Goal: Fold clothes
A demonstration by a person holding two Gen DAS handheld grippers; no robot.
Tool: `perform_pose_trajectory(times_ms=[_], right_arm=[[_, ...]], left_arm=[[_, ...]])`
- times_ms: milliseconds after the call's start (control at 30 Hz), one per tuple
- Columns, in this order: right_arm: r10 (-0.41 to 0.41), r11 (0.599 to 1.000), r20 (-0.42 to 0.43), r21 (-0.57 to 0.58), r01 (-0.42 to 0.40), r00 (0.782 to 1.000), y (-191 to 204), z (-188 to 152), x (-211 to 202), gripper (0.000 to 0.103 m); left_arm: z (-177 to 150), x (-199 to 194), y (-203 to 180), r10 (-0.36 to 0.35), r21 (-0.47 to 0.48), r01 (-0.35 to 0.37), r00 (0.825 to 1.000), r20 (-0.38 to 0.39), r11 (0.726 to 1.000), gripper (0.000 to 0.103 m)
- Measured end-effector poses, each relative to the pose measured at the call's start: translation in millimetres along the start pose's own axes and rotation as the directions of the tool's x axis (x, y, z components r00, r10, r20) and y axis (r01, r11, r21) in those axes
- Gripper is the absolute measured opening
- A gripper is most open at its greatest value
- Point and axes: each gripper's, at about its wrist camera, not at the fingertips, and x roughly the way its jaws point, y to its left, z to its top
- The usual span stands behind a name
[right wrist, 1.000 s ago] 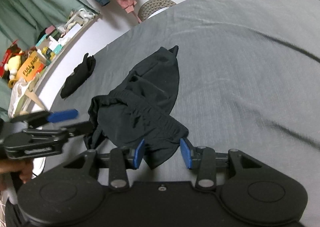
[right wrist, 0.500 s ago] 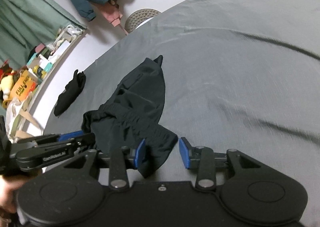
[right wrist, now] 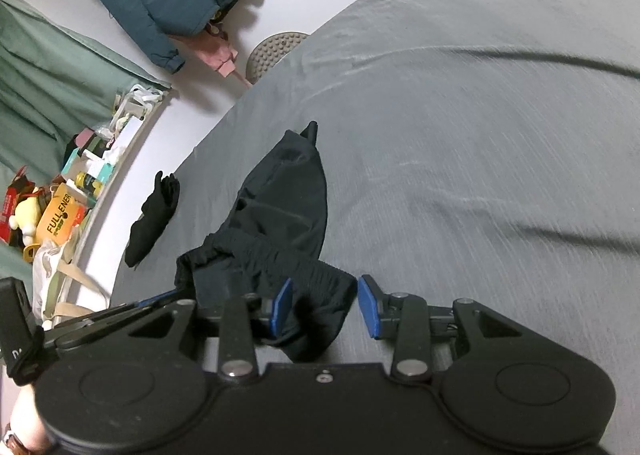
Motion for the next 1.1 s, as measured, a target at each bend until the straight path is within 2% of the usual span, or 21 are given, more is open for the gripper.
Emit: perform_pose_trajectory(times_ms=[100,133,233,367,400,433,500,600,700,800,867,933,1033,1100], right_arm=[[0.020,0.998,0.020,0.064,-0.021,1.000,-6.9,-0.9,0.1,0.036],[0.029,0.995,0.026,0.098,-0.031,0.999,-10.3,-0.9,0.2,0.036],[0.044,0.990,0.030,0.133,-0.048,0.999,-14.7,-0.3,2.8,0.036],[0.013,0.999,0.032,0.030,-0.014,0.999,-3.7,-3.4,7.3,0.036],[-0.001,1.000,0.037,-0.001,0.001,0.999,-0.5,-4.9,8.5,0.032],[-0.015,0.999,0.042,-0.031,0.016,0.999,2.8,-6.4,9.7,0.028],[-0.033,0.998,0.047,-0.052,0.035,0.998,2.8,-8.2,11.9,0.009],[-0.012,1.000,0.051,-0.004,0.012,0.999,-4.5,-6.9,10.8,0.006],[0.002,1.000,0.080,-0.009,-0.002,0.997,-4.0,-5.2,3.9,0.005],[0.004,0.995,0.155,-0.097,0.011,0.988,10.7,1.0,-11.5,0.005],[-0.011,0.972,0.229,-0.227,0.065,0.973,29.6,6.1,-27.3,0.004],[-0.026,0.923,0.310,-0.359,0.142,0.951,48.2,8.1,-44.6,0.004],[-0.043,0.837,0.423,-0.479,0.264,0.905,68.1,7.4,-73.1,0.004],[-0.043,0.776,0.495,-0.531,0.341,0.868,78.2,3.2,-93.3,0.004]], left_arm=[[-0.4,2.7,8.3,0.012,-0.052,-0.012,1.000,-0.005,0.999,0.012],[-1.0,3.5,12.8,0.008,-0.080,-0.008,1.000,-0.007,0.997,0.006],[-3.7,6.0,26.4,-0.015,-0.162,0.013,1.000,-0.012,0.987,0.005],[-7.9,8.0,37.3,-0.028,-0.231,0.026,1.000,-0.007,0.973,0.005],[-8.7,8.2,37.9,-0.027,-0.238,0.026,1.000,-0.005,0.971,0.005],[-9.4,8.9,37.9,-0.026,-0.239,0.024,1.000,-0.005,0.971,0.005],[-10.7,10.4,37.5,-0.023,-0.239,0.020,1.000,-0.008,0.971,0.005],[-11.2,11.3,36.9,-0.009,-0.241,0.007,1.000,-0.008,0.970,0.005],[-10.8,6.7,39.0,0.010,-0.256,-0.004,1.000,0.020,0.967,0.005],[-10.5,-6.7,44.4,0.043,-0.286,-0.019,0.996,0.080,0.958,0.004],[-8.5,-20.3,47.5,0.075,-0.293,-0.033,0.988,0.133,0.956,0.004],[-5.1,-35.5,47.8,0.103,-0.275,-0.048,0.977,0.187,0.960,0.004],[-0.5,-59.6,43.0,0.132,-0.210,-0.075,0.954,0.270,0.975,0.004],[0.9,-78.9,41.3,0.147,-0.183,-0.090,0.932,0.330,0.979,0.004]])
